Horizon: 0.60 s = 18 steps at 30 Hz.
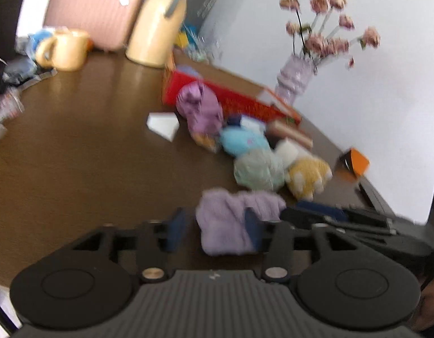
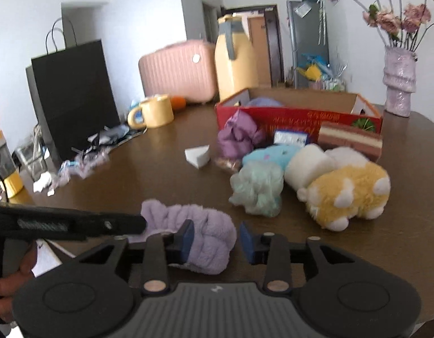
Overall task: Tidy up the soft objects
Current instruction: 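Grasp the lilac fluffy hair band with the right tool, then lower the lilac hair band into the box and open the right tool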
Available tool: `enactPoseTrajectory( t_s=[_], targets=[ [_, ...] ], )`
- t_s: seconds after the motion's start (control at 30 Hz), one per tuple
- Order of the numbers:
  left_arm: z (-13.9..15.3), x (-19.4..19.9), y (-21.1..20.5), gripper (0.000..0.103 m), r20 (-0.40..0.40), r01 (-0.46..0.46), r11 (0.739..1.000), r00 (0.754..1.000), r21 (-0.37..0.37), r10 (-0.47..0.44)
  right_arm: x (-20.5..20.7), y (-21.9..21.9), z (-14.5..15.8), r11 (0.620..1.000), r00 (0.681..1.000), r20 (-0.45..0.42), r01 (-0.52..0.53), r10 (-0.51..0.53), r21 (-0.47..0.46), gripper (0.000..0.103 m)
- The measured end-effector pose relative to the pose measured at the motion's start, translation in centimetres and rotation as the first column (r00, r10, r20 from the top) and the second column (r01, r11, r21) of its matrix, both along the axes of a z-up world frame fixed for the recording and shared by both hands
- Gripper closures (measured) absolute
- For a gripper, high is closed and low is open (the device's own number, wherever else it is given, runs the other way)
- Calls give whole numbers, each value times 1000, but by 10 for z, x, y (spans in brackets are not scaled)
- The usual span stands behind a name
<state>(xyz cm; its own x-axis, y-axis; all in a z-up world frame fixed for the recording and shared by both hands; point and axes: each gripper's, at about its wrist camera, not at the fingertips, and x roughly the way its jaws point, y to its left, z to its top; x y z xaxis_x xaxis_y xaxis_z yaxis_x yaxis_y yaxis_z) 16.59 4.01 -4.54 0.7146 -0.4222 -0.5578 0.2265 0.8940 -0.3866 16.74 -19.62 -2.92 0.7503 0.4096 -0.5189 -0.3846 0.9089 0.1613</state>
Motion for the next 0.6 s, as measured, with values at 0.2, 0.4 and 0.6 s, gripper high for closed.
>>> enactPoseTrajectory(
  t_s=[0.2,0.4,0.6],
  targets=[
    [2,9,-2,68,12,-51,998,999,21,51,18,-4,-16,995,997,-60,43,-38,85,67],
    [-13,14,-9,82,-13,-20,1000,1000,22,20,23,-3,-25,991,997,-82,26,-15,130,78],
    [-12,17,-8,89,-25,-21,1000,999,6,21,21,-1,-22,991,997,-74,11,-2,131,86]
  ],
)
